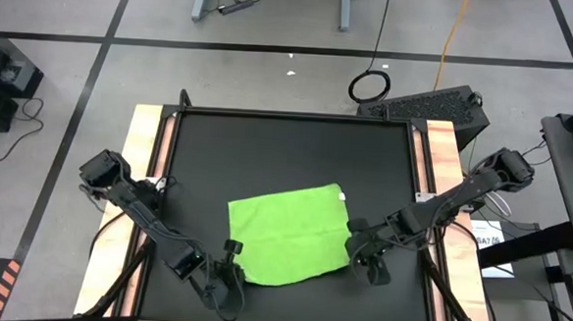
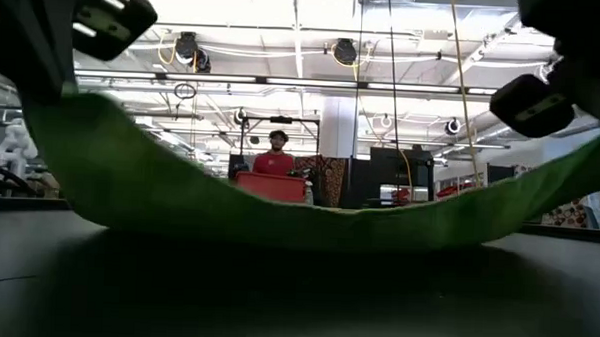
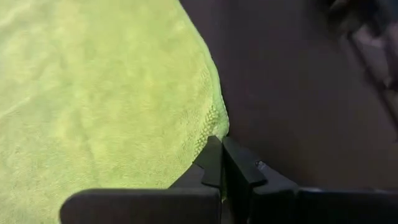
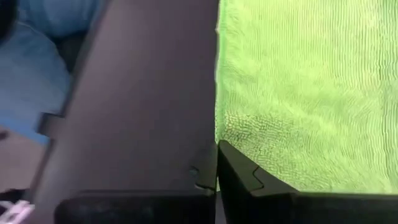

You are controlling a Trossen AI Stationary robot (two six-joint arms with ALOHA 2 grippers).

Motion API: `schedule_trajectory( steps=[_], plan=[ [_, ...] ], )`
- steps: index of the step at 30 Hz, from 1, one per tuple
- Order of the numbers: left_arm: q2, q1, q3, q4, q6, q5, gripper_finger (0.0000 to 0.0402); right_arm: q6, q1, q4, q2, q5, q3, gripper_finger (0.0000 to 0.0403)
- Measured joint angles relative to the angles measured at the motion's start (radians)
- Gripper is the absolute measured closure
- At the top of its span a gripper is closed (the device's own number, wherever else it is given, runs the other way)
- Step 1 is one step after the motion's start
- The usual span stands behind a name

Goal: Roll towel into tight, uniform cylinder
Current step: Fold the green towel

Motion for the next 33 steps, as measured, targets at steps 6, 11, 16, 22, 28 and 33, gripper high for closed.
schedule_trajectory(
  steps=[6,11,16,22,28,33],
  plan=[
    [-0.029,0.000,0.001,-0.082,-0.130,-0.077,0.0399,0.063,0.031,0.013,-0.022,-0.020,0.000,0.0403],
    [-0.035,0.000,0.001,-0.187,-0.226,-0.175,0.0399,0.066,0.021,0.006,-0.056,0.077,0.000,0.0403],
    [-0.035,0.016,0.001,-0.221,-0.262,-0.241,0.0400,0.054,-0.022,-0.053,-0.099,0.230,0.001,0.0402],
    [-0.035,0.048,0.001,-0.238,-0.267,-0.321,0.0400,0.065,-0.097,-0.133,-0.128,0.418,0.001,0.0402],
    [-0.036,0.080,0.001,-0.357,-0.353,-0.410,0.0400,0.044,-0.175,-0.139,-0.130,0.470,0.001,0.0402],
    [-0.036,0.094,0.001,-0.409,-0.393,-0.481,0.0400,-0.010,-0.232,-0.139,-0.130,0.517,0.001,0.0402]
  ],
)
